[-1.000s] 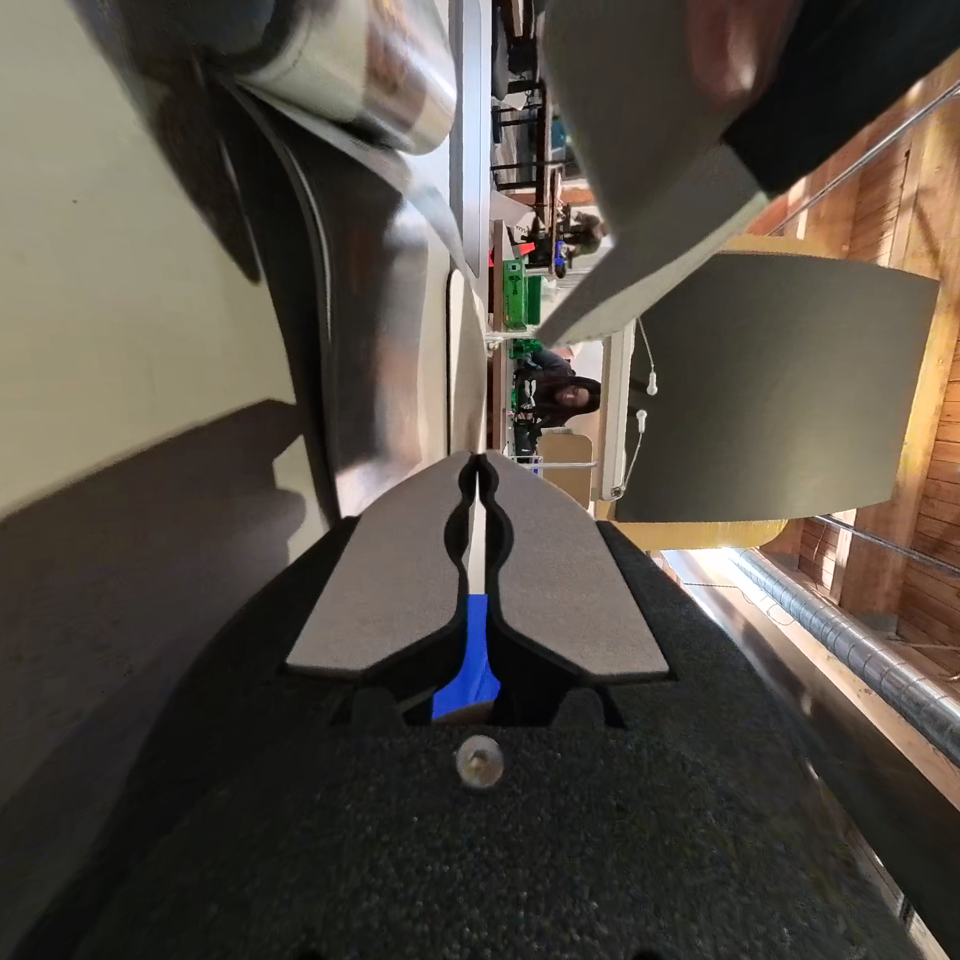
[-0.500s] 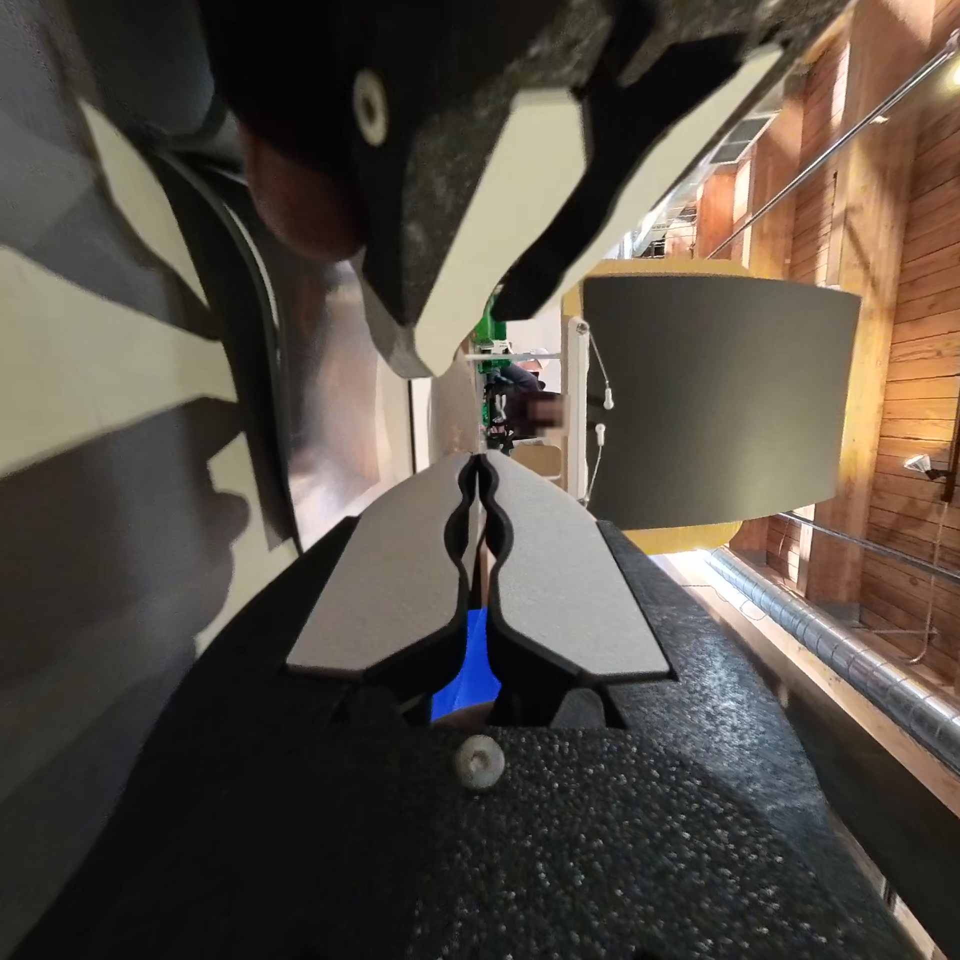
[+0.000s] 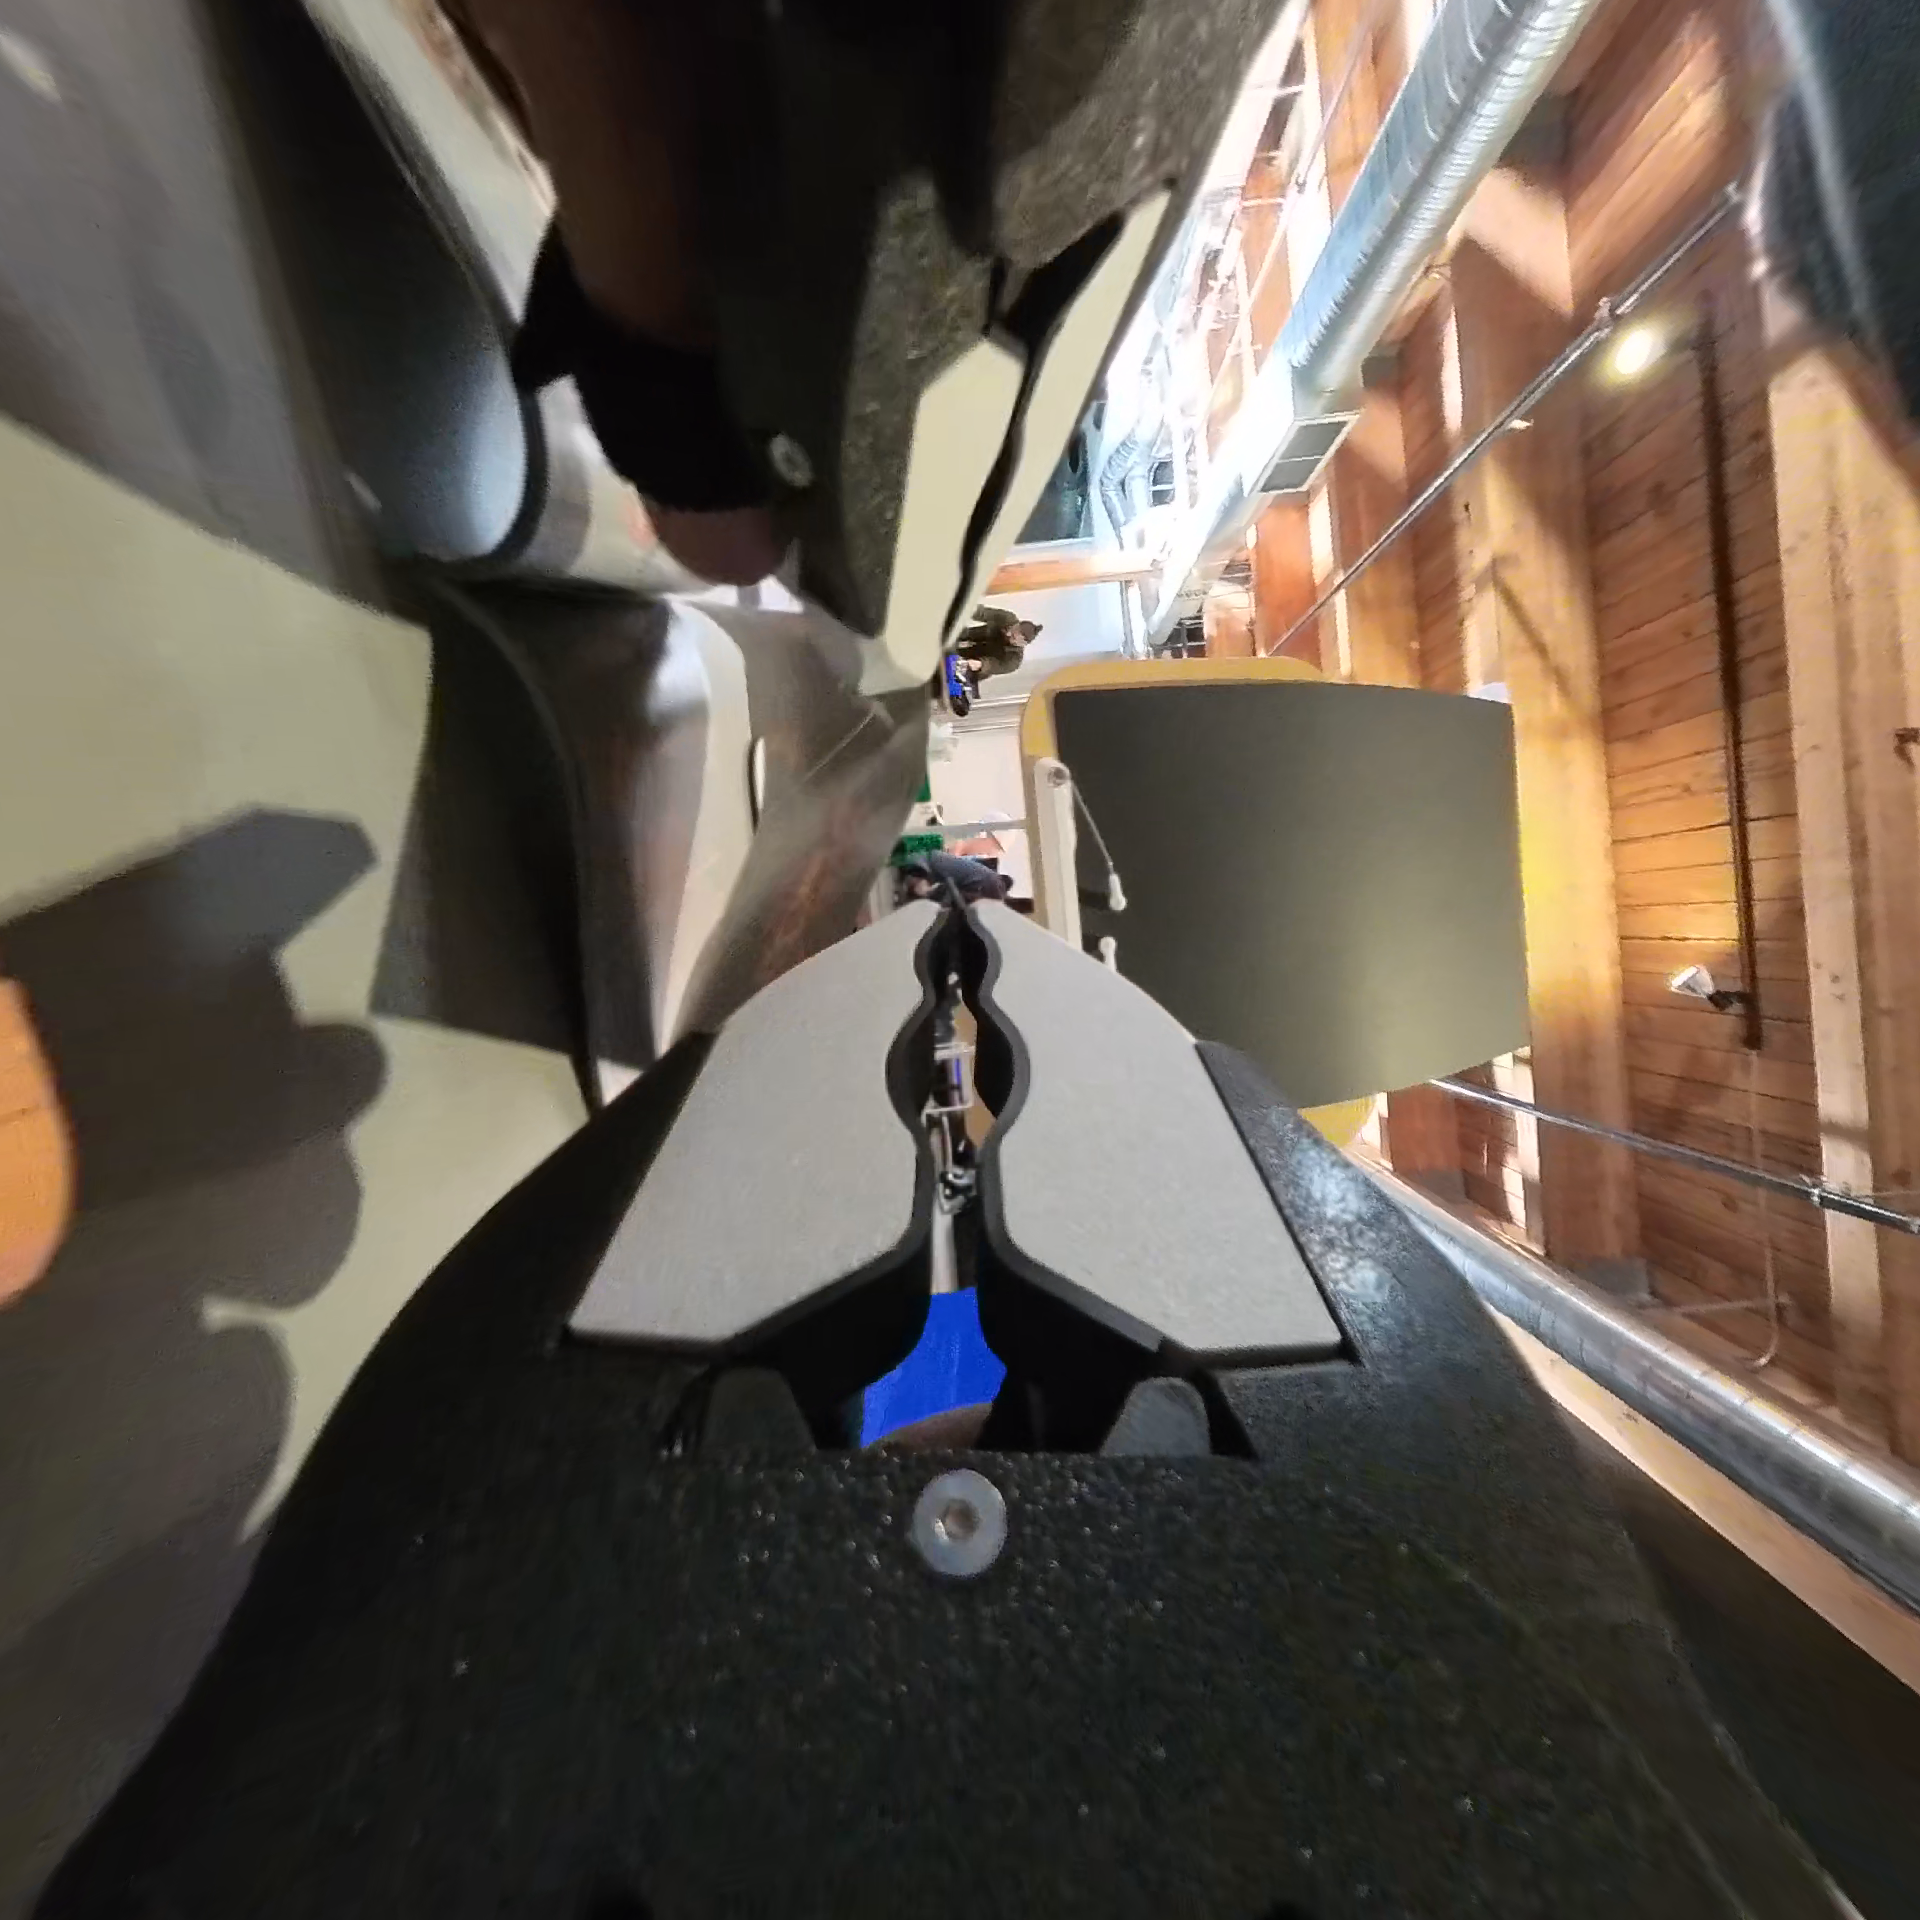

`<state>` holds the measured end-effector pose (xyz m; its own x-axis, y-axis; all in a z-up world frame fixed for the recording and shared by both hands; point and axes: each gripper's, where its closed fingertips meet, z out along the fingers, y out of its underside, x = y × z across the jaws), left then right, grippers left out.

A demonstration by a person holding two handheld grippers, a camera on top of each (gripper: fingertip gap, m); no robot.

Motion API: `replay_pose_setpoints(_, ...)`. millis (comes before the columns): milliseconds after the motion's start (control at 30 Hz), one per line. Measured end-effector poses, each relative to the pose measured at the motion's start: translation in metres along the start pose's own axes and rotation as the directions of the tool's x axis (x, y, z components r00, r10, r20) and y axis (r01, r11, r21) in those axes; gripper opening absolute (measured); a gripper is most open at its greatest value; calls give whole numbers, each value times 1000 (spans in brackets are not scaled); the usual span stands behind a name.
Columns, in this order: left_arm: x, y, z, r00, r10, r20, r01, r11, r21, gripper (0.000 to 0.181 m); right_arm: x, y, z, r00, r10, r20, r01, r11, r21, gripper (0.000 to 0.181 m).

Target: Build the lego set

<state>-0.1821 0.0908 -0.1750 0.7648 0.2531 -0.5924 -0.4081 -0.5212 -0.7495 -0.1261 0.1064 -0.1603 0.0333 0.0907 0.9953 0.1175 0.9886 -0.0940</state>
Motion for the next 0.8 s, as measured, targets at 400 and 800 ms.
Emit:
replay_pose_setpoints(400,-22,9,-6,942,-336,21,335,940,60,3,-27,8,-2,979,74,192,-68,997,-35,0)
replay_pose_setpoints(800,-34,21,-16,835,-549,14,546,833,93,3,-16,7,52,958,177,223,-154,981,-118,2)
